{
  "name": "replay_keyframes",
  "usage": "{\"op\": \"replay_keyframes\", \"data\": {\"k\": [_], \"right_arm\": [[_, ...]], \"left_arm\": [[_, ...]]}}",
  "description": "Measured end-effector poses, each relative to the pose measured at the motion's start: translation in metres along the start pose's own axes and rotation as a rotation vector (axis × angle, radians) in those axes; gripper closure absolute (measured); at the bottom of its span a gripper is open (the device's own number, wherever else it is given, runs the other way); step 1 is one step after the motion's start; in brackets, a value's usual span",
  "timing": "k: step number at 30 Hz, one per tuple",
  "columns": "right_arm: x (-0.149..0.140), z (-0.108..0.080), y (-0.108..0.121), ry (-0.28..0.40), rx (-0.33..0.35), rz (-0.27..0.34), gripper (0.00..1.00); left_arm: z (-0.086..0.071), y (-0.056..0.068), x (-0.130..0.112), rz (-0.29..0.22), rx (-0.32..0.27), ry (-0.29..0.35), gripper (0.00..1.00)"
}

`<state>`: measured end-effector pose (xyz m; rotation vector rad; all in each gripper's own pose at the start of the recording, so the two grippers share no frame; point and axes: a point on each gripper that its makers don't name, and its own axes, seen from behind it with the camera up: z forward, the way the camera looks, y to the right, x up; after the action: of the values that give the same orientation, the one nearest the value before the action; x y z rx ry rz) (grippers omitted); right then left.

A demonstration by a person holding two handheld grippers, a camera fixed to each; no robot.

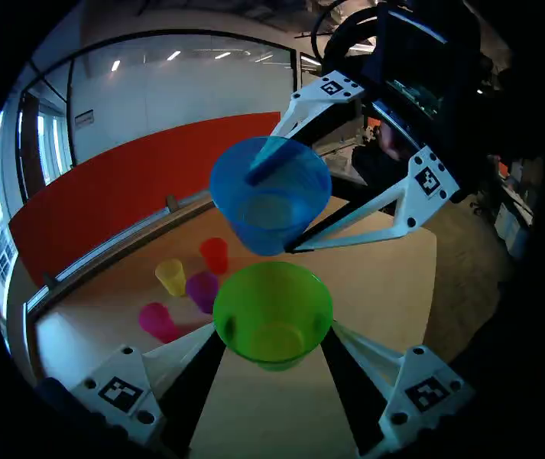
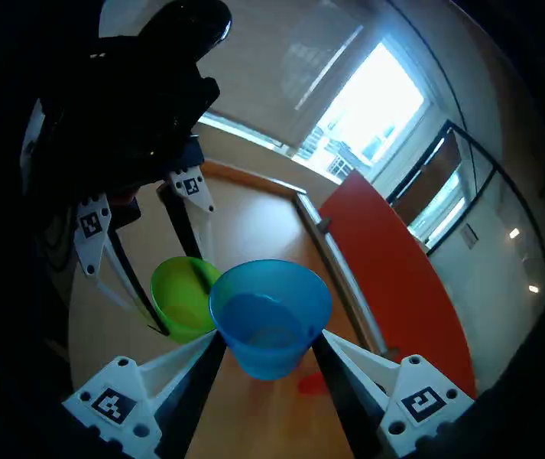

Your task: Pour water

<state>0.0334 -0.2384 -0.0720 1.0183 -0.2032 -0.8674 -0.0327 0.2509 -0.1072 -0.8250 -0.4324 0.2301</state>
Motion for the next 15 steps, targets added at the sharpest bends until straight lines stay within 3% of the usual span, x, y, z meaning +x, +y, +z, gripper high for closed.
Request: {"op": "replay_keyframes", "data": {"k": [15], "right_arm": [[0.0014, -0.0036, 0.0045, -0.018, -0.014, -0.120, 0.18]], "left_arm": [[0.0000, 0.0029, 0.0053, 0.004, 0.004, 0.015, 0.18]]}}
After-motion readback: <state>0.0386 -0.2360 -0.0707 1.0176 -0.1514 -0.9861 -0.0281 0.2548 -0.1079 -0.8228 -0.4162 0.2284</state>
